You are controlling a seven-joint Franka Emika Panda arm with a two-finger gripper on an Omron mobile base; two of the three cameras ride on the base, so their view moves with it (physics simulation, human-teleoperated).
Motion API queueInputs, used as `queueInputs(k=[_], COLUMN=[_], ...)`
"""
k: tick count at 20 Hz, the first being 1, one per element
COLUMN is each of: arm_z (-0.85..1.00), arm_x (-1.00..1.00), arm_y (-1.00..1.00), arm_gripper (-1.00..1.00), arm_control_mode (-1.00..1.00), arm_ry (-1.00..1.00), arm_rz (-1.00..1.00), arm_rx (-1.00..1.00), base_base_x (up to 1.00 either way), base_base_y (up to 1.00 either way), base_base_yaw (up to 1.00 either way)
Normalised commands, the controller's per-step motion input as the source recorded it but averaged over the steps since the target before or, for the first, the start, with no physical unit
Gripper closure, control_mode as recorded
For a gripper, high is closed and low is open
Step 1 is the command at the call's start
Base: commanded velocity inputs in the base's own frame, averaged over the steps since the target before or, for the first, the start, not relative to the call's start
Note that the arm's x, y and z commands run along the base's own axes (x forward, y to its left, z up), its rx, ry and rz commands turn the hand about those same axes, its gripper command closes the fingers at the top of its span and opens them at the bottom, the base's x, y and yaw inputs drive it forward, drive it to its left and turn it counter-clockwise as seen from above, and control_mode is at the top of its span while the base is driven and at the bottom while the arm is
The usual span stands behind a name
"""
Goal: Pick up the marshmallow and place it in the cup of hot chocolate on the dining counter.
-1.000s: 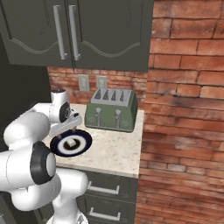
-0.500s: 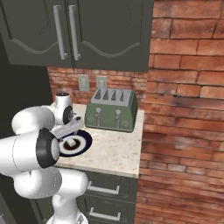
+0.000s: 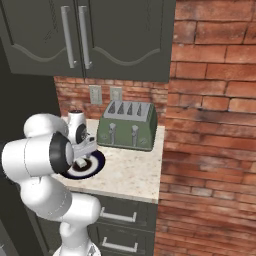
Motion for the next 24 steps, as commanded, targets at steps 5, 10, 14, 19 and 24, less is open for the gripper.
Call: queueInputs(k=[5,10,14,19,24], arm_z=[-0.28,-0.26,-0.28,-0.03,-0.08], arm_x=[0.21,0.11,0.01,0.0,0.0], arm_y=[0.06,0.02,0.0,0.0,0.0], arm_gripper=[-1.0,-1.0,-1.0,1.0,1.0], arm_control_mode=[-1.0,-1.0,-1.0,-1.0,-1.0], arm_ry=[0.06,0.05,0.0,0.01,0.0], arm_rz=[0.0,0.0,0.0,0.01,0.0], arm_rx=[0.0,0.0,0.0,0.0,0.0], base_base_x=[0.0,0.0,0.0,0.0,0.0], base_base_y=[0.0,0.0,0.0,0.0,0.0], base_base_yaw=[0.0,0.0,0.0,0.0,0.0])
